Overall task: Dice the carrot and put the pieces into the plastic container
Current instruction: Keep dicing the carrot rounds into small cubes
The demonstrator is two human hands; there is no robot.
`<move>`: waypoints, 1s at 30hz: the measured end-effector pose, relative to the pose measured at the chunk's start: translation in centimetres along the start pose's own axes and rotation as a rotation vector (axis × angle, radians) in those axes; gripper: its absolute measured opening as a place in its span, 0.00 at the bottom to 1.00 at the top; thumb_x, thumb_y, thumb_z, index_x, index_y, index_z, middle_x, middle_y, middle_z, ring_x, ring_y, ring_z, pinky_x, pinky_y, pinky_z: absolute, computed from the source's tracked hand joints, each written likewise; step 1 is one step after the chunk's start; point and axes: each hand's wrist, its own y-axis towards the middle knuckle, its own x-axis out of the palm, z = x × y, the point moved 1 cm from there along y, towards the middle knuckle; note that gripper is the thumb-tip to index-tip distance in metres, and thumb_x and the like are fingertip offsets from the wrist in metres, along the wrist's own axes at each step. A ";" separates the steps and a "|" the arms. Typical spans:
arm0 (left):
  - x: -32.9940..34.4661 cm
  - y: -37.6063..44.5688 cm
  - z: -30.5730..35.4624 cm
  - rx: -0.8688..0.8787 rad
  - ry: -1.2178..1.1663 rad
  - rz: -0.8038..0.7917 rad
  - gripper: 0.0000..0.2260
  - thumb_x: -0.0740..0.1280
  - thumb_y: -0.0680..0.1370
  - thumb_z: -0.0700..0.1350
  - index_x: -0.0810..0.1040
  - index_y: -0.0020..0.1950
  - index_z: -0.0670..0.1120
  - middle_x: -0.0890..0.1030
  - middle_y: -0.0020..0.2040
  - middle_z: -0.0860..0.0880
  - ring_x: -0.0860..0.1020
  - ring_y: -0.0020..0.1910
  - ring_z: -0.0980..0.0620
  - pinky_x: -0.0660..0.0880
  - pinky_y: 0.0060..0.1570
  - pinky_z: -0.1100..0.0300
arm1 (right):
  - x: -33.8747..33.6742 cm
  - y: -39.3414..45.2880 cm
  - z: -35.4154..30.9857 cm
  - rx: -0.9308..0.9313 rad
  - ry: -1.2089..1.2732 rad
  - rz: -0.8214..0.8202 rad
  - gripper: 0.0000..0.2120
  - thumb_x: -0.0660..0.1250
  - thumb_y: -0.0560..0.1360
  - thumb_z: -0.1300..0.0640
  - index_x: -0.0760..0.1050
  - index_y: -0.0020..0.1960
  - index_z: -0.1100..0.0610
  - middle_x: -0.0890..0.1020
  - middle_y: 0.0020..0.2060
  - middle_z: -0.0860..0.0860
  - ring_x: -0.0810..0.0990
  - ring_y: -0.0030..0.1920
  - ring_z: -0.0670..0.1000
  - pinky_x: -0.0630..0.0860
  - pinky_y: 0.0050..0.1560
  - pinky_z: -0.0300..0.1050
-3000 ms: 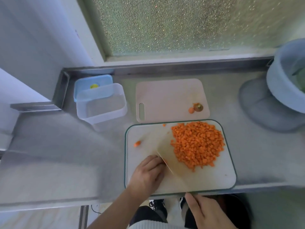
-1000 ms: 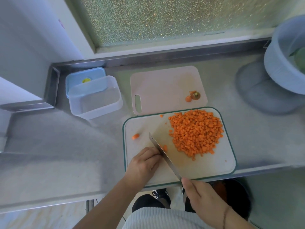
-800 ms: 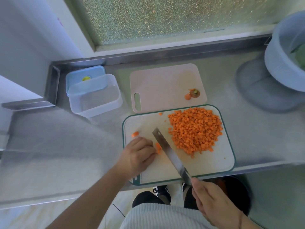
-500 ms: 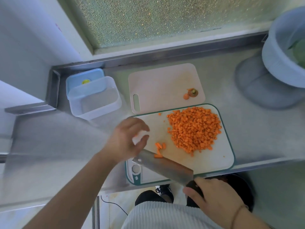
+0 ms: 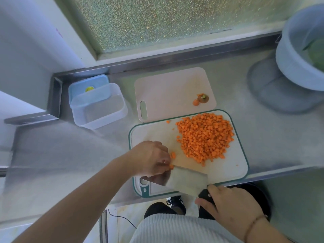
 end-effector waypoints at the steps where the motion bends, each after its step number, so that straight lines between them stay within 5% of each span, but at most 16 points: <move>1: 0.3 0.0 0.0 0.006 -0.001 0.004 0.13 0.62 0.75 0.54 0.83 0.41 0.51 0.78 0.37 0.55 0.74 0.38 0.52 0.75 0.36 0.54 | -0.1 0.0 0.0 -0.016 -0.014 0.015 0.33 0.40 0.78 0.32 0.71 0.30 0.49 0.71 0.18 0.48 0.67 0.14 0.45 0.48 0.19 0.37; 4: 0.8 -0.1 -0.5 0.017 0.011 0.010 0.13 0.61 0.75 0.52 0.83 0.43 0.49 0.78 0.37 0.54 0.74 0.39 0.51 0.75 0.38 0.53 | 0.3 -0.5 0.1 -0.018 -0.010 -0.043 0.33 0.40 0.78 0.31 0.72 0.32 0.49 0.72 0.19 0.47 0.69 0.16 0.45 0.54 0.17 0.38; 7: 0.9 0.1 -1.7 0.049 0.072 0.073 0.12 0.62 0.77 0.50 0.84 0.47 0.48 0.80 0.40 0.52 0.76 0.40 0.49 0.75 0.38 0.54 | -0.2 -1.6 0.3 -0.031 0.011 -0.063 0.36 0.34 0.74 0.28 0.75 0.44 0.47 0.80 0.30 0.47 0.76 0.25 0.45 0.60 0.20 0.39; 10: 1.2 0.1 -2.7 0.105 0.120 0.095 0.12 0.61 0.80 0.48 0.84 0.49 0.47 0.80 0.42 0.51 0.77 0.41 0.47 0.77 0.39 0.53 | -1.4 -2.7 1.1 0.060 0.051 -0.152 0.35 0.37 0.76 0.29 0.74 0.34 0.48 0.74 0.22 0.48 0.69 0.16 0.42 0.40 0.22 0.32; 13: 1.7 -0.1 -2.7 0.094 0.084 0.153 0.10 0.63 0.80 0.47 0.84 0.50 0.47 0.81 0.44 0.50 0.78 0.41 0.47 0.77 0.39 0.53 | -2.1 -3.4 1.9 0.071 0.063 -0.090 0.26 0.41 0.77 0.30 0.62 0.31 0.45 0.69 0.17 0.46 0.64 0.12 0.41 0.34 0.25 0.31; 17: 1.5 -0.4 -2.7 0.064 0.014 0.258 0.09 0.63 0.80 0.43 0.81 0.56 0.43 0.79 0.54 0.46 0.79 0.45 0.45 0.78 0.45 0.52 | -1.6 -4.7 2.6 0.141 0.093 -0.107 0.22 0.41 0.76 0.29 0.58 0.33 0.43 0.70 0.18 0.43 0.66 0.14 0.40 0.43 0.22 0.29; 22: 1.3 -0.4 -3.0 0.123 0.055 0.022 0.26 0.70 0.76 0.47 0.71 0.73 0.46 0.73 0.71 0.46 0.79 0.60 0.44 0.79 0.55 0.50 | -2.2 -6.3 3.1 0.371 0.235 -0.151 0.26 0.40 0.73 0.27 0.63 0.32 0.42 0.61 0.17 0.40 0.73 0.20 0.39 0.52 0.16 0.29; 26: 2.4 0.2 -2.7 0.174 0.067 0.044 0.13 0.66 0.80 0.47 0.78 0.64 0.46 0.76 0.62 0.47 0.80 0.51 0.47 0.81 0.39 0.50 | -2.2 -6.0 3.3 0.429 0.342 -0.078 0.35 0.32 0.59 0.18 0.66 0.33 0.42 0.71 0.20 0.40 0.70 0.22 0.34 0.66 0.24 0.30; 30: 3.1 -0.2 -1.7 0.033 0.010 0.125 0.12 0.64 0.81 0.47 0.80 0.62 0.44 0.77 0.57 0.47 0.81 0.43 0.46 0.80 0.39 0.52 | -2.4 -4.4 2.4 0.446 0.570 -0.180 0.37 0.41 0.63 0.21 0.73 0.37 0.50 0.78 0.27 0.38 0.75 0.28 0.38 0.68 0.30 0.32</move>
